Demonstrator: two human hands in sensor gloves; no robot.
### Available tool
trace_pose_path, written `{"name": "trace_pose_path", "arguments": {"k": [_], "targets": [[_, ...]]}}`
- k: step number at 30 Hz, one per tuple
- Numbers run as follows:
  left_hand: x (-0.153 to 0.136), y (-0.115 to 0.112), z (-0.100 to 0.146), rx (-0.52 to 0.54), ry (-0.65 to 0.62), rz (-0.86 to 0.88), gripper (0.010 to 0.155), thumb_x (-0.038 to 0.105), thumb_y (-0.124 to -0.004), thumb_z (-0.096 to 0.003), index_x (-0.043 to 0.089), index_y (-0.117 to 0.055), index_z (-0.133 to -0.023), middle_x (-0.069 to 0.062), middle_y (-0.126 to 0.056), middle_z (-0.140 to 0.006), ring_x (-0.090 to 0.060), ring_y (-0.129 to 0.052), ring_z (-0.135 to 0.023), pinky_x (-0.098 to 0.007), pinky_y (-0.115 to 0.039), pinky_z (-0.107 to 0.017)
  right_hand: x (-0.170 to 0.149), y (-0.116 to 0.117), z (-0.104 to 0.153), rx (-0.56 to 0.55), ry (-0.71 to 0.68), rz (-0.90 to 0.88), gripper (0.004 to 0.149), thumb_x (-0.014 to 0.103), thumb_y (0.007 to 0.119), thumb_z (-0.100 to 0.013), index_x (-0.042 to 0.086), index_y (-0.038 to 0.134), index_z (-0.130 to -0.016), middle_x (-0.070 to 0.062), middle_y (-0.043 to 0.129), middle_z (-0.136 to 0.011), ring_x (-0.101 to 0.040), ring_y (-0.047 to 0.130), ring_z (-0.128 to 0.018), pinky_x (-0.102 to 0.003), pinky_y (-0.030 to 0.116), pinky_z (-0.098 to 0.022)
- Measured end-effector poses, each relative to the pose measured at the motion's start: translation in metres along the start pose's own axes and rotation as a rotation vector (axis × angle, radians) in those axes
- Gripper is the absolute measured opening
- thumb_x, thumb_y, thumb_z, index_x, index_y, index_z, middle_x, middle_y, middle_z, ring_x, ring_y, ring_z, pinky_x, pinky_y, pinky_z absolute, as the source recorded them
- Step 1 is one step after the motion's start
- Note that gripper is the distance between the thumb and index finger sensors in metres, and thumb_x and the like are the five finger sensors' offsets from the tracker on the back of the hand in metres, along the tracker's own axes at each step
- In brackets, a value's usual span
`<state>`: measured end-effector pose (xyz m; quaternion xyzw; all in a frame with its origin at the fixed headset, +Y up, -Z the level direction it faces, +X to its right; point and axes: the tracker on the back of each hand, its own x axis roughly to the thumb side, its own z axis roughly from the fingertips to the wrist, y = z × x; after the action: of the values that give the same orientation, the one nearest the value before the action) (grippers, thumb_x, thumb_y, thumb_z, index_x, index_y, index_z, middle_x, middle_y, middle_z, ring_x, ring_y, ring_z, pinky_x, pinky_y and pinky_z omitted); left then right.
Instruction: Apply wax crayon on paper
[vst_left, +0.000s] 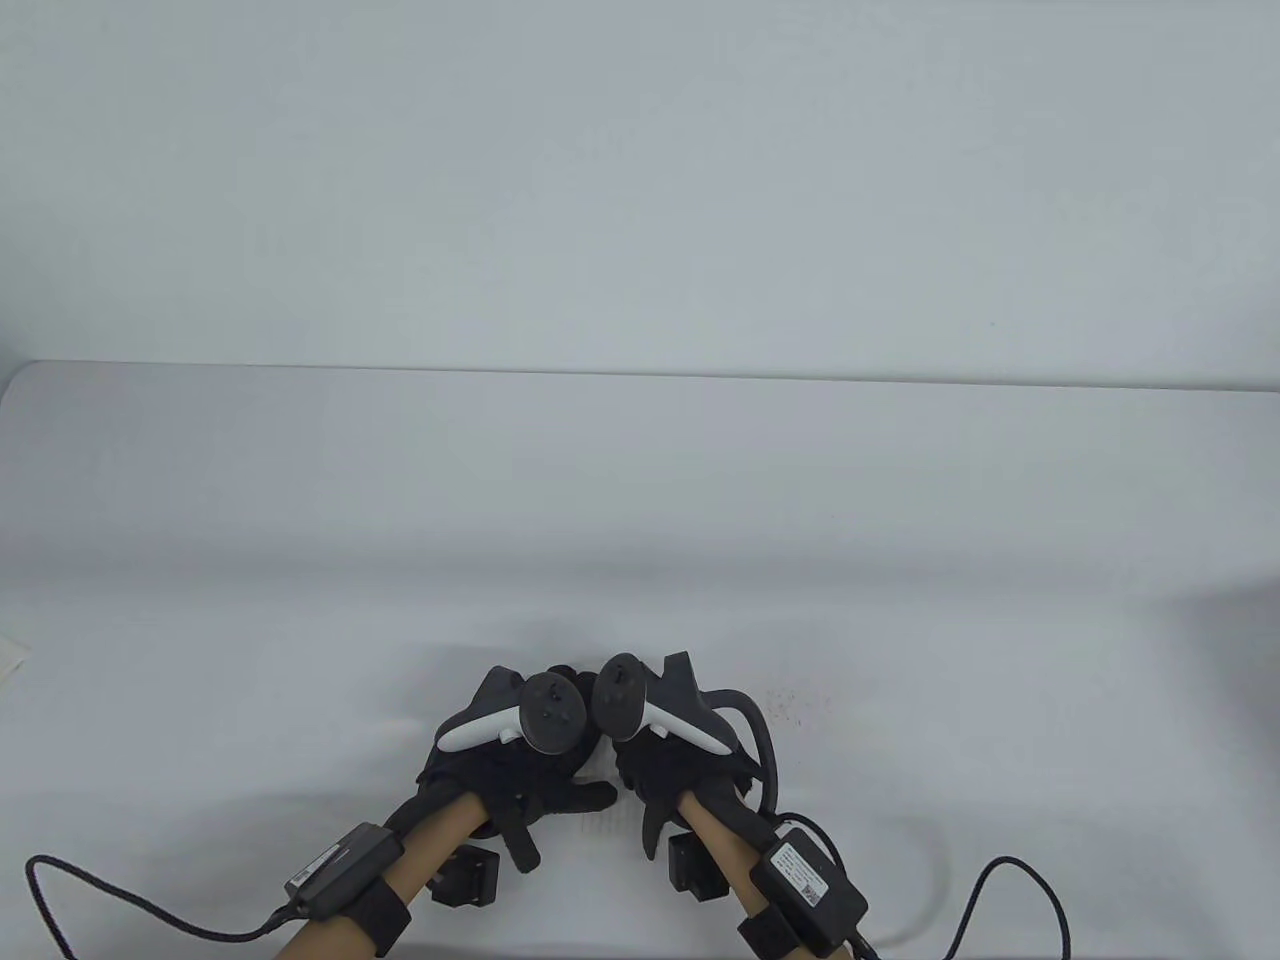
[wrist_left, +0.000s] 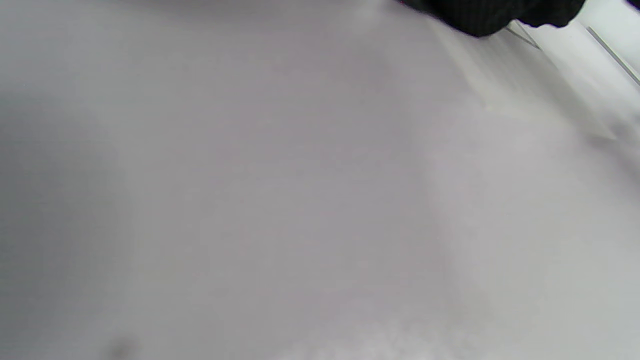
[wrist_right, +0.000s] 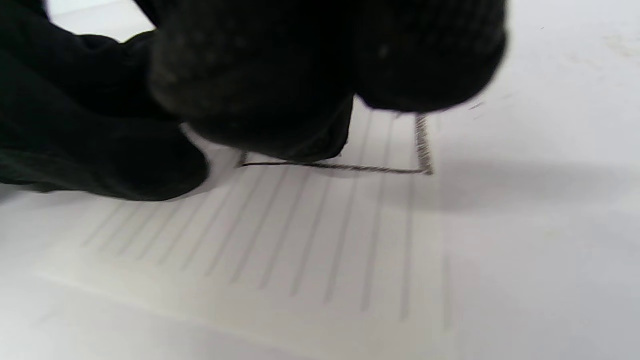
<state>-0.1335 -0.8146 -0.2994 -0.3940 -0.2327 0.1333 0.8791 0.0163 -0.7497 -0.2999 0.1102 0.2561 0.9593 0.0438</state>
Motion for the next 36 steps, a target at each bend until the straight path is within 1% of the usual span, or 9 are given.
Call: {"name": "trace_pose_path", "arguments": {"k": [5,7,11,13,21,24,26,33,36], "targets": [[0.000,0.000,0.000,0.000,0.001,0.000,0.089,0.064,-0.053,-0.0549,0.040,0.019,-0.102,0.016,0.033,-0.105,-0.014,0.038,-0.096,-0.050,0.027,-0.062,-0.026,-0.009,-0.006,-0.209,0.249,0.116,0.040,0.026,0.076,-0.052,0.010,0.082,-0.088,-0.012,0.098,-0.060,0.000,0.097,-0.018,-0.023,0.088,-0.015],[0.000,0.000,0.000,-0.001,0.001,0.000,0.089,0.064,-0.053,-0.0550,0.040,0.019,-0.102,0.015,0.033,-0.105,-0.015,0.038,-0.096,-0.050,0.027,-0.062,-0.025,-0.007,-0.004,-0.246,0.231,0.173,0.040,0.026,0.076,-0.052,0.010,0.082,-0.088,-0.011,0.098,-0.060,0.000,0.097,-0.018,-0.023,0.088,-0.015],[0.000,0.000,0.000,-0.001,0.001,0.000,0.089,0.064,-0.053,-0.0548,0.040,0.019,-0.101,0.016,0.033,-0.105,-0.015,0.038,-0.096,-0.050,0.028,-0.062,-0.005,0.001,0.004,-0.052,-0.057,-0.041,0.041,0.027,0.075,-0.053,0.010,0.081,-0.090,-0.011,0.098,-0.061,0.000,0.097,-0.019,-0.023,0.088,-0.017],[0.000,0.000,0.000,0.001,0.001,-0.001,0.089,0.064,-0.053,-0.0548,0.040,0.019,-0.102,0.016,0.033,-0.105,-0.015,0.038,-0.096,-0.050,0.027,-0.062,0.002,0.004,0.005,0.040,-0.018,-0.026,0.041,0.026,0.075,-0.053,0.011,0.079,-0.090,-0.012,0.097,-0.062,-0.002,0.097,-0.020,-0.025,0.088,-0.017],[0.001,0.000,0.000,-0.002,0.000,0.000,0.089,0.064,-0.052,-0.0549,0.040,0.019,-0.101,0.016,0.033,-0.105,-0.015,0.038,-0.095,-0.050,0.028,-0.062,-0.022,-0.004,0.000,-0.279,0.210,0.218,0.040,0.027,0.076,-0.052,0.011,0.083,-0.088,-0.011,0.099,-0.060,-0.001,0.098,-0.019,-0.024,0.088,-0.017],[0.001,0.000,0.000,-0.002,0.001,0.000,0.088,0.064,-0.052,-0.0549,0.040,0.019,-0.101,0.016,0.033,-0.104,-0.014,0.038,-0.095,-0.050,0.028,-0.062,-0.009,0.001,0.005,-0.083,-0.014,0.069,0.041,0.029,0.075,-0.052,0.013,0.080,-0.090,-0.008,0.098,-0.061,-0.001,0.098,-0.022,-0.024,0.088,-0.020],[0.001,0.000,0.000,-0.002,0.001,0.001,0.089,0.064,-0.052,-0.0548,0.040,0.019,-0.101,0.016,0.033,-0.104,-0.014,0.038,-0.095,-0.050,0.028,-0.062,-0.002,0.006,0.004,0.048,-0.044,-0.063,0.041,0.027,0.076,-0.053,0.011,0.080,-0.090,-0.011,0.098,-0.061,-0.004,0.098,-0.023,-0.027,0.087,-0.020],[0.001,0.000,0.000,-0.001,0.000,0.001,0.089,0.064,-0.052,-0.0549,0.040,0.019,-0.101,0.015,0.033,-0.105,-0.015,0.038,-0.095,-0.050,0.028,-0.062,-0.028,-0.009,-0.004,-0.157,0.244,0.139,0.040,0.027,0.076,-0.052,0.012,0.082,-0.088,-0.010,0.099,-0.060,-0.002,0.097,-0.020,-0.025,0.087,-0.018],[0.001,0.000,0.000,-0.003,0.000,0.002,0.089,0.064,-0.052,-0.0550,0.040,0.019,-0.101,0.016,0.033,-0.104,-0.014,0.038,-0.095,-0.050,0.028,-0.062,-0.021,-0.005,0.001,-0.189,0.144,0.177,0.040,0.028,0.075,-0.052,0.012,0.081,-0.089,-0.009,0.098,-0.060,-0.002,0.097,-0.021,-0.024,0.087,-0.018]]}}
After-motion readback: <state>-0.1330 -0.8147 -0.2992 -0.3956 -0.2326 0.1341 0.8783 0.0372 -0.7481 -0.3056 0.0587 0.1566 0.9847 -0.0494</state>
